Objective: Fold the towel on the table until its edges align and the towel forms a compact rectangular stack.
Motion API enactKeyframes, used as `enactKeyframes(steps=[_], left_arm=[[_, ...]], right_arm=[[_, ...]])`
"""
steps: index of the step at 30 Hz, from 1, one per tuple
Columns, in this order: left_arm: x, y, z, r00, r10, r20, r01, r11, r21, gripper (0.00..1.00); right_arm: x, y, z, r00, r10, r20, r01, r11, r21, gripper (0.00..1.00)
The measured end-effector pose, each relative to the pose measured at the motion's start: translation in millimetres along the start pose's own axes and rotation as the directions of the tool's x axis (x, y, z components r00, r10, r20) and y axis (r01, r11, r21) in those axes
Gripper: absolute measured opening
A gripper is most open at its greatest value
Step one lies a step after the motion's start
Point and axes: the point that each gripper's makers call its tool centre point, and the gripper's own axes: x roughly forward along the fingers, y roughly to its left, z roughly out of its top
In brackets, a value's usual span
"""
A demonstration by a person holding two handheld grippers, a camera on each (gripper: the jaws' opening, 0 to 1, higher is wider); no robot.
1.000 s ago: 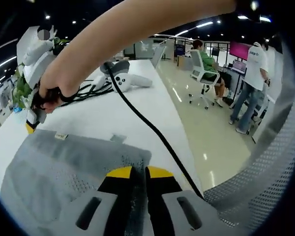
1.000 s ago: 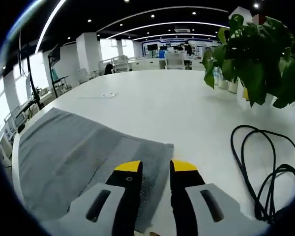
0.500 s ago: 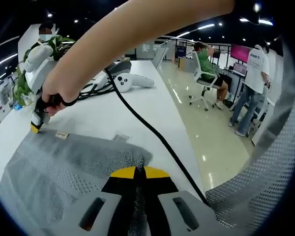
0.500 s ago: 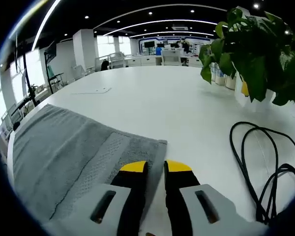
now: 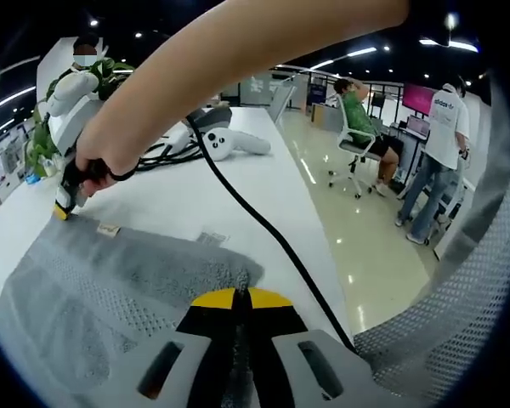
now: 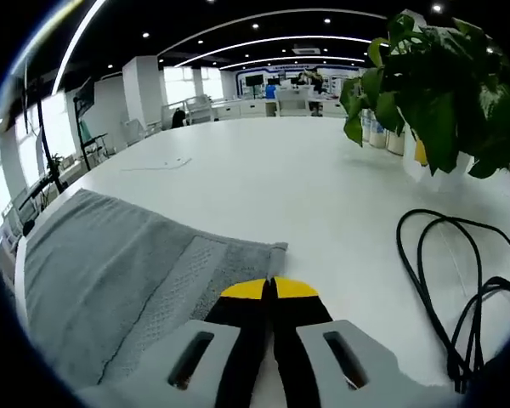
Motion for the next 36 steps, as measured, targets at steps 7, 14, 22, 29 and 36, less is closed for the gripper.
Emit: enactKeyframes(steps=[7, 14, 22, 29, 36], left_arm=[[-6.2, 1.1, 5.9, 1.0, 0.005, 0.013, -0.005, 1.0, -0.01, 0.03], [-16.4, 4.6, 15.5, 0.999, 0.025, 0.038, -0.024, 0.999, -0.038, 0.03], [-36.5, 16.6, 38.1, 0.992, 0.064, 0.111, -0.052, 0.992, -0.111, 0.03], [-68.2, 26.6, 64.0, 0.975, 0.109, 0.192, -0.083, 0.987, -0.139, 0.03], [-98.5, 32.6, 83.1, 0.955, 0.161, 0.25, -0.127, 0.981, -0.148, 0.03]], right_arm=[[-8.4, 5.3, 13.3, 0.999, 0.017, 0.028, -0.017, 1.0, 0.005, 0.0], [-17.1, 14.9, 27.3, 0.998, 0.04, 0.051, -0.039, 0.999, -0.014, 0.0], [-31.9, 34.5, 56.8, 0.991, 0.079, 0.106, -0.078, 0.997, -0.018, 0.0], [-43.4, 55.4, 85.5, 0.979, 0.135, 0.153, -0.133, 0.991, -0.025, 0.0], [-56.0, 74.1, 113.3, 0.957, 0.183, 0.225, -0.198, 0.979, 0.045, 0.0]])
